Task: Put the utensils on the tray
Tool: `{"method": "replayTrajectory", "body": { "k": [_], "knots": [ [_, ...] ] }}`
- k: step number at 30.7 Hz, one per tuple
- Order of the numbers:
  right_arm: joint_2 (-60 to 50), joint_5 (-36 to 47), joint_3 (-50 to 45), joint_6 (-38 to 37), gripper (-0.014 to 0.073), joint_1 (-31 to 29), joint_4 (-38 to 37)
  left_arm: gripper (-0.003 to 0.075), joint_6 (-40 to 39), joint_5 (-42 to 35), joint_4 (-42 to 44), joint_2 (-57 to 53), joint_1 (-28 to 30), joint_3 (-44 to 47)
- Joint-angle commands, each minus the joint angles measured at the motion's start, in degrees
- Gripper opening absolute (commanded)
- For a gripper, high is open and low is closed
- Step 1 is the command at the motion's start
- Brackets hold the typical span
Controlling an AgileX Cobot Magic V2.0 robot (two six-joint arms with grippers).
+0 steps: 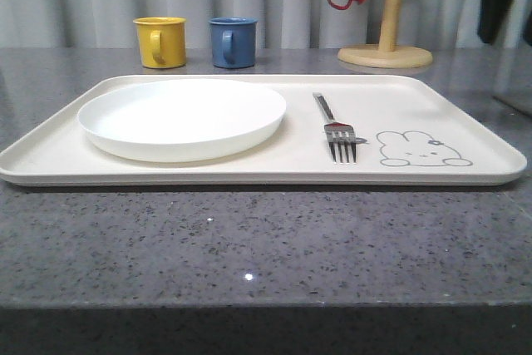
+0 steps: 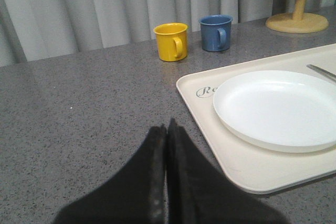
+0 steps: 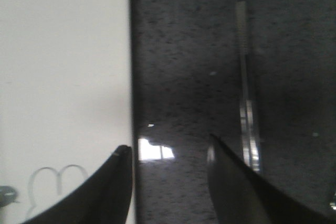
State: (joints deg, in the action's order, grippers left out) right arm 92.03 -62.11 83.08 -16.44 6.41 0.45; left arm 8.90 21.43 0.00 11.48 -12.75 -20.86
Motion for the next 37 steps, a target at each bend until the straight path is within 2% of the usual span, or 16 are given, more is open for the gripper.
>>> {"method": "replayTrajectory", "body": {
  "k": [1, 7, 11, 22, 31, 34, 37],
  "knots": [
    [-2.56, 0.78, -0.68, 5.24, 0.0369, -4.12, -0.75, -0.0018, -0.70, -4.52, -0.59, 0.44, 0.05, -1.43],
    [-0.73, 2.21, -4.55, 9.87, 0.0369, -8.13, -0.45, -0.0018, -0.70, -4.52, -0.59, 0.44, 0.05, -1.43],
    [1.59, 1.66, -4.73, 12.09, 0.0359, -8.37, -0.45, -0.0018, -0.70, -4.52, -0.59, 0.44, 0.05, -1.43],
    [5.14, 2.70, -4.73, 12.29, 0.0351, -8.32, 1.59, -0.0018, -0.70, -4.52, -0.59, 0.44, 0.05, -1.43],
    [6.07, 2.20, -4.73, 12.29, 0.0098, -8.26, 1.59, -0.0018, -0.70, -4.52, -0.59, 0.44, 0.05, -1.43],
    [5.85, 1.66, -4.68, 12.29, 0.0048, -8.26, 1.59, -0.0018, -0.70, -4.52, -0.59, 0.44, 0.05, -1.43],
    [5.20, 1.22, -4.63, 12.29, 0.0038, -8.26, 1.59, -0.0018, -0.70, -4.52, -0.59, 0.44, 0.05, -1.43]
  ]
}}
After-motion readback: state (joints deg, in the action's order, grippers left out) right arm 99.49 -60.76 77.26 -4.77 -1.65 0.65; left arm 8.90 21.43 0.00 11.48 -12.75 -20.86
